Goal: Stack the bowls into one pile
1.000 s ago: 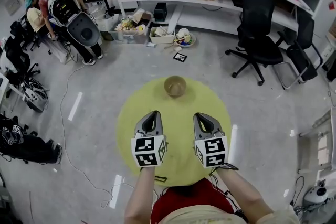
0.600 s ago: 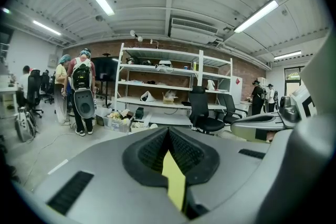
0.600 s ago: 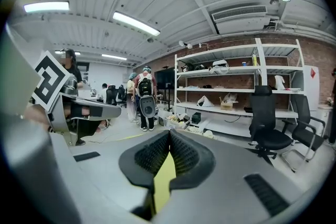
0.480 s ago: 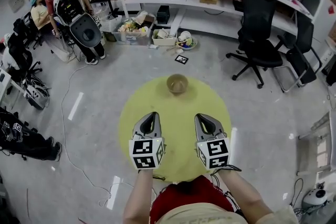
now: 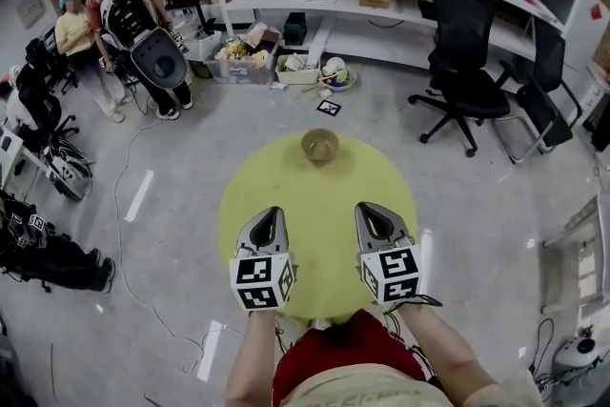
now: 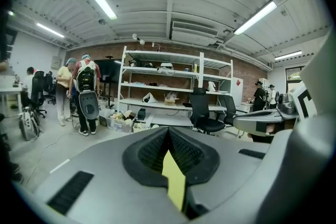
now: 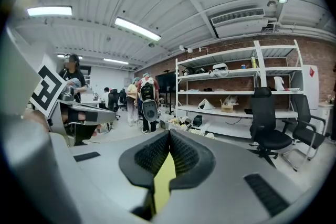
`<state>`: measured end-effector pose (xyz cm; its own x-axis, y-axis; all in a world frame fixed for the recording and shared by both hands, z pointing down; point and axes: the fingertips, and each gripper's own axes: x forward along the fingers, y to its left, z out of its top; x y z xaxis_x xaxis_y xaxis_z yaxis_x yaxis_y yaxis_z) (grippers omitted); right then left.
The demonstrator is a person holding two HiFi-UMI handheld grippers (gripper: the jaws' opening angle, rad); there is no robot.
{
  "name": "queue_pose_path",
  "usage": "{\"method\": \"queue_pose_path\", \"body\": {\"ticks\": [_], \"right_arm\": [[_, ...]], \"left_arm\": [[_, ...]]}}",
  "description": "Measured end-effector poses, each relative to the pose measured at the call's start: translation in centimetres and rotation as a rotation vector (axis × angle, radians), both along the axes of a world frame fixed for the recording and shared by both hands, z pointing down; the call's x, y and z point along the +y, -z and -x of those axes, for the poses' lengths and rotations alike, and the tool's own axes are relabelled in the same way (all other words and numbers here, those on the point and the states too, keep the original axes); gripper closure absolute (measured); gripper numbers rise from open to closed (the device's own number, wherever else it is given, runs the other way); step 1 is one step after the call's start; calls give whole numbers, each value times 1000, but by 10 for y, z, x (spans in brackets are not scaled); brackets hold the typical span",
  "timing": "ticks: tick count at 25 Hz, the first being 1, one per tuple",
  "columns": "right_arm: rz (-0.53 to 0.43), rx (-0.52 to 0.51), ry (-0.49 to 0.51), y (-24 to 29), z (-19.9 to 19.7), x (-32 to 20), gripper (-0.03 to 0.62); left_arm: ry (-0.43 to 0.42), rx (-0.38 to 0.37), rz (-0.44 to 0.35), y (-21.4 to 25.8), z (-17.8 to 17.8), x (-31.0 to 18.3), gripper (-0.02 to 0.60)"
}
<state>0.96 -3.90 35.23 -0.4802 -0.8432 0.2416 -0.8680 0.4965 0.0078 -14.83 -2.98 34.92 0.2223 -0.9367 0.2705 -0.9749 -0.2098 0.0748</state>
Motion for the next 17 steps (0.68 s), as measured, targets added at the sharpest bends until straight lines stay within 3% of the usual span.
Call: {"method": "queue_pose_path", "body": {"ticks": [17], "right_arm": [[-51, -20, 13, 12, -14, 57, 559]], "left_arm": [[-19, 12, -36, 8, -15, 56, 558]]}}
